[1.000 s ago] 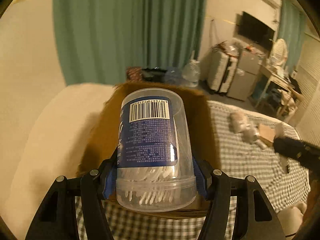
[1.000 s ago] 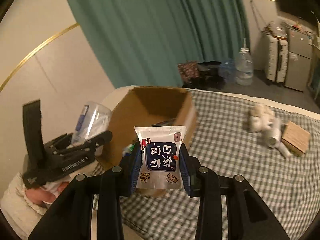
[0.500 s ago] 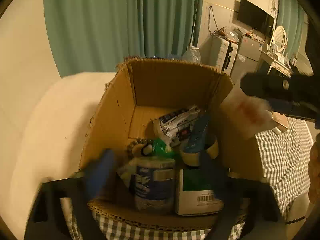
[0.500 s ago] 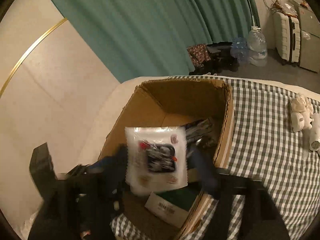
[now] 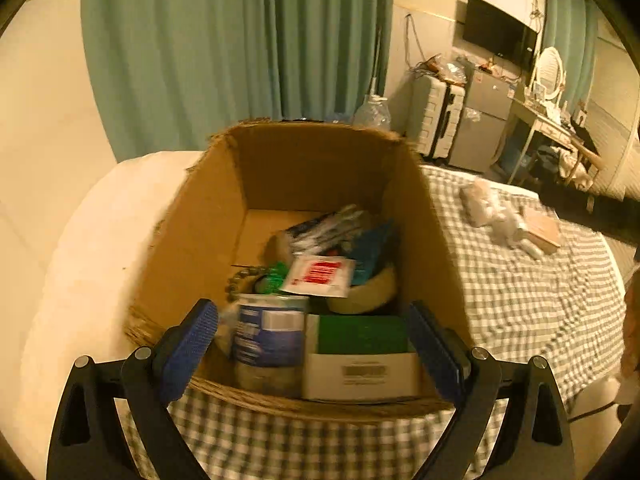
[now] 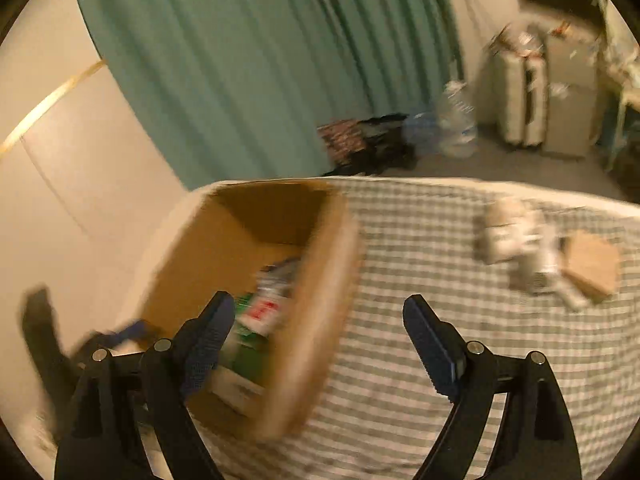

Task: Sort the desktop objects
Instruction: 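Open both grippers to drop the swab container and sachet into the box, then grasp the white handheld fan with the left gripper while the right grasps the BOP toothpaste tube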

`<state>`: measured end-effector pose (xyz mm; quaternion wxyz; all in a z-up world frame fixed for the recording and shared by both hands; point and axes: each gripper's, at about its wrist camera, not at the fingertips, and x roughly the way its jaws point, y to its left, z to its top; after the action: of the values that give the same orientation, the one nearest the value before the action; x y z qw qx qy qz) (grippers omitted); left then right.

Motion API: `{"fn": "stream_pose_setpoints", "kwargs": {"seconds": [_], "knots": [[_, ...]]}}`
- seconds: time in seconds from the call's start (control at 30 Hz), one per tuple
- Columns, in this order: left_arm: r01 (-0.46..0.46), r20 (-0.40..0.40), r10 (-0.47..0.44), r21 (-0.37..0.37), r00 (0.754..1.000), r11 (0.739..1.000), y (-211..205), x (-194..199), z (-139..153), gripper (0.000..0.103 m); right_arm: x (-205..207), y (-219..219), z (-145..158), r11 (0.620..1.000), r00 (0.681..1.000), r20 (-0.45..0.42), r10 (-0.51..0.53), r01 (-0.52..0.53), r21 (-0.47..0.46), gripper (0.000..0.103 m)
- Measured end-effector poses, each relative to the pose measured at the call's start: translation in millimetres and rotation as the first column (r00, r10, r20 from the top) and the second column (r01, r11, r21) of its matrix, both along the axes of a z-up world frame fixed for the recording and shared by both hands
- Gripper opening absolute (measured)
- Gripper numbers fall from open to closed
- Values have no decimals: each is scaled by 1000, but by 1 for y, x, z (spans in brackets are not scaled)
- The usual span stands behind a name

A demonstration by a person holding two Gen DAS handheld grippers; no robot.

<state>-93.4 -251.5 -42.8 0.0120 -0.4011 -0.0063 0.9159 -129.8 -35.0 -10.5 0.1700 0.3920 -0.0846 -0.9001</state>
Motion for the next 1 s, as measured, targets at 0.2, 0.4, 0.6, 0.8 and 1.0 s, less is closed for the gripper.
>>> {"fn": "stream_pose_setpoints", "kwargs": {"seconds": [0.2,0.4,0.6,0.8,1.0], "knots": [[83,19,-83,0,996,997,67,11,5,97,36,77,-10,986,994,-35,-104,108,127,88],[93,36,-94,22,995,995,134,18,-7,97,56,160,-16,968,976,-48,-214,218,120,95],[75,79,-77,26,994,997,192,15,-38,98,70,213,-41,947,948,-24,-316,317,56,95],[94,116,-92,-12,989,996,224,-3,-63,98,66,234,-66,940,940,18,-342,341,32,95],[83,144,-81,-10,986,996,238,-38,-78,98,48,247,-93,927,925,82,-371,374,-25,95]]}}
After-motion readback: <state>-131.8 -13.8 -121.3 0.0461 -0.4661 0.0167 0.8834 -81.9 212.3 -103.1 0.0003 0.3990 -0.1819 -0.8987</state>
